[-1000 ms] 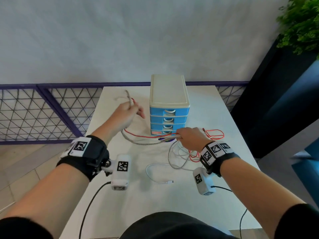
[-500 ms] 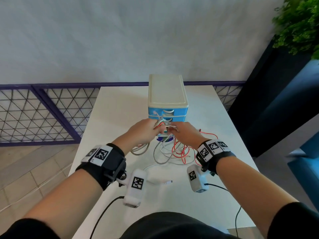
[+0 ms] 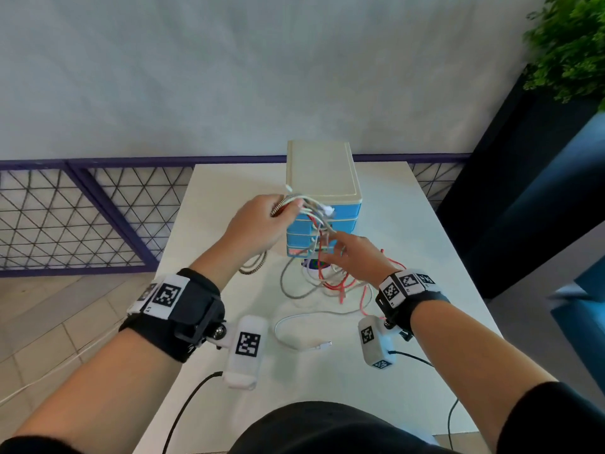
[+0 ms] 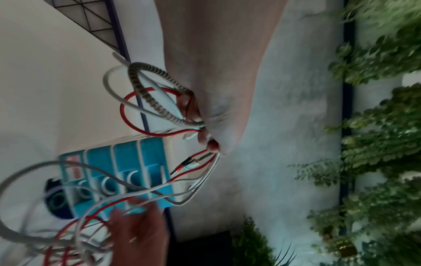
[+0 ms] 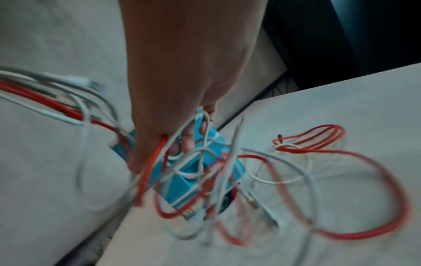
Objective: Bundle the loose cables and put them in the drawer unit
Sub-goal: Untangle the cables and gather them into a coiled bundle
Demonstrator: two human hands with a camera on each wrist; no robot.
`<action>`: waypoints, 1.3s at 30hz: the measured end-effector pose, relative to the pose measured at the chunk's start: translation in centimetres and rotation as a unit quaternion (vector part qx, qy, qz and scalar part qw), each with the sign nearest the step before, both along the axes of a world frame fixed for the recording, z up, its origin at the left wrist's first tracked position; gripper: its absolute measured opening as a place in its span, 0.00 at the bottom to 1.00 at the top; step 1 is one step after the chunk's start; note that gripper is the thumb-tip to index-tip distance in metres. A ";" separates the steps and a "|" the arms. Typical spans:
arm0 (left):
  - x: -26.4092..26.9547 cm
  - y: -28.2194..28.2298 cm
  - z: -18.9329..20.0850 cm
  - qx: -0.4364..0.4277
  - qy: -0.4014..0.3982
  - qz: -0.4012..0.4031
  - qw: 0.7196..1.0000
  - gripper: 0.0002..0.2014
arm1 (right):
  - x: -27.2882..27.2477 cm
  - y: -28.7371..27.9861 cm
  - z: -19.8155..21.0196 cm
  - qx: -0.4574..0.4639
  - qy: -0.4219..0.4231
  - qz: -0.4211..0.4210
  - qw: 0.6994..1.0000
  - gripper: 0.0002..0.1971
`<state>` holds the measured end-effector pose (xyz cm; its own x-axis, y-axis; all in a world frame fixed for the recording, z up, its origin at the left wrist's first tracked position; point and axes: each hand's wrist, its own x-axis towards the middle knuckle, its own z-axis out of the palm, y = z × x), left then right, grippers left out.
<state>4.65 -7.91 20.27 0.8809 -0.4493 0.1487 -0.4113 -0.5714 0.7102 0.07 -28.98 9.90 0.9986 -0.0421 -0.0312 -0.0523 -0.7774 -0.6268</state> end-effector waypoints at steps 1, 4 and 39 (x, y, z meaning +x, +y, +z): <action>0.1 0.3 0.7 -0.017 -0.006 0.006 1.000 0.19 | -0.3 -0.4 -0.6 -0.027 0.021 0.008 0.999 0.09; 0.6 0.9 2.4 -0.045 -0.030 0.013 0.998 0.20 | -1.1 -1.1 -1.7 -0.081 0.064 0.010 0.995 0.07; -0.8 -3.7 -4.3 0.103 -0.008 0.021 0.994 0.20 | -3.7 4.5 -0.6 -0.300 0.189 0.304 0.884 0.12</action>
<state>3.81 -11.63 16.02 0.8976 -0.4349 0.0721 -0.3951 -0.7208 0.5695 -3.59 -24.44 9.33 0.7651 0.3773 -0.5219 0.3724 -0.9204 -0.1193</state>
